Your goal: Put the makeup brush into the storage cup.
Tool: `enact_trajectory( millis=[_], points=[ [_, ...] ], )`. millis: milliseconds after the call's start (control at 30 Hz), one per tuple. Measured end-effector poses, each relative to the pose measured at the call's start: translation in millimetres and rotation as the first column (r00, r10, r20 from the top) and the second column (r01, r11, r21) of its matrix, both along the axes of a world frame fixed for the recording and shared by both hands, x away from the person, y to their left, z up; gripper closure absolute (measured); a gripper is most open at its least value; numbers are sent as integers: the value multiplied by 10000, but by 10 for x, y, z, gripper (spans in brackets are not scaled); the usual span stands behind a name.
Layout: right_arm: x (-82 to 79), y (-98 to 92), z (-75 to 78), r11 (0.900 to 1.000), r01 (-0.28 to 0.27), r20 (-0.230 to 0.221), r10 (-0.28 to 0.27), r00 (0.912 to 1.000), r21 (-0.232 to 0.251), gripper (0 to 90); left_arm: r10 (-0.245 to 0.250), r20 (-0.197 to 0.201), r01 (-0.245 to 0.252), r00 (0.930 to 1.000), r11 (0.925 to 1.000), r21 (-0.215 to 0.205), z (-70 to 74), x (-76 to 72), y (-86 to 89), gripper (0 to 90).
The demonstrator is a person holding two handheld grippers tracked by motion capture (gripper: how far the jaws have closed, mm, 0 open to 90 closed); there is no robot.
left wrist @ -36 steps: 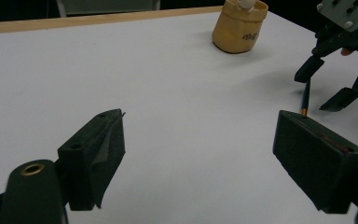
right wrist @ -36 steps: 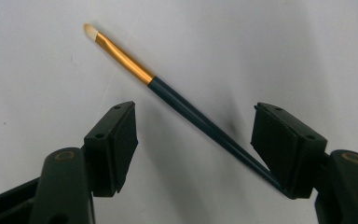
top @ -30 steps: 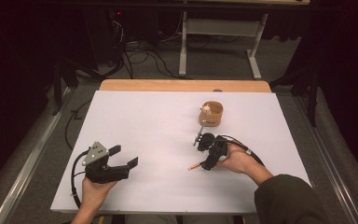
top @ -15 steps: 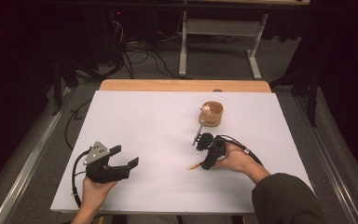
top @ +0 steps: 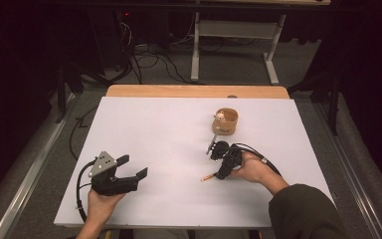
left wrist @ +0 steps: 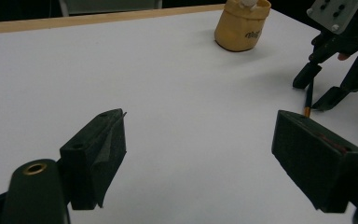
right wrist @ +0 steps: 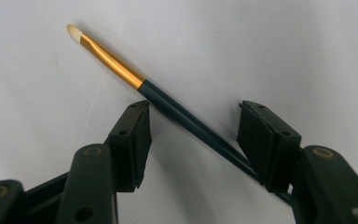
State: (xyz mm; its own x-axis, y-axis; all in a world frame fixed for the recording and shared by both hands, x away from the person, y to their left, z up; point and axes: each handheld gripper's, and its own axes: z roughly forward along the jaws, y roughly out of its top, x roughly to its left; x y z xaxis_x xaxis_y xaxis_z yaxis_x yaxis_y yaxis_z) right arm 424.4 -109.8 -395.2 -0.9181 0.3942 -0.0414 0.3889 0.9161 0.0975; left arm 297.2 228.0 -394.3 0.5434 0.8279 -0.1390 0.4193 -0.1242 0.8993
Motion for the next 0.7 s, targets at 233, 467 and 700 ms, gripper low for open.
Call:
enact_trajectory(
  millis=[233,467,700],
  points=[
    [17,-17,20,9999,108,27,-108,9999,-108,555,45,19,-45,10000,10000,-21,4,-1,6,179],
    [-3,-23,25,9998,70,-18,-70,10000,-159,645,163,36,-163,9999,9999,-35,3,-4,8,180],
    [3,-36,23,9998,135,-34,-135,9999,-146,725,146,36,-146,9999,9999,-22,2,-2,9,180]
  ],
)
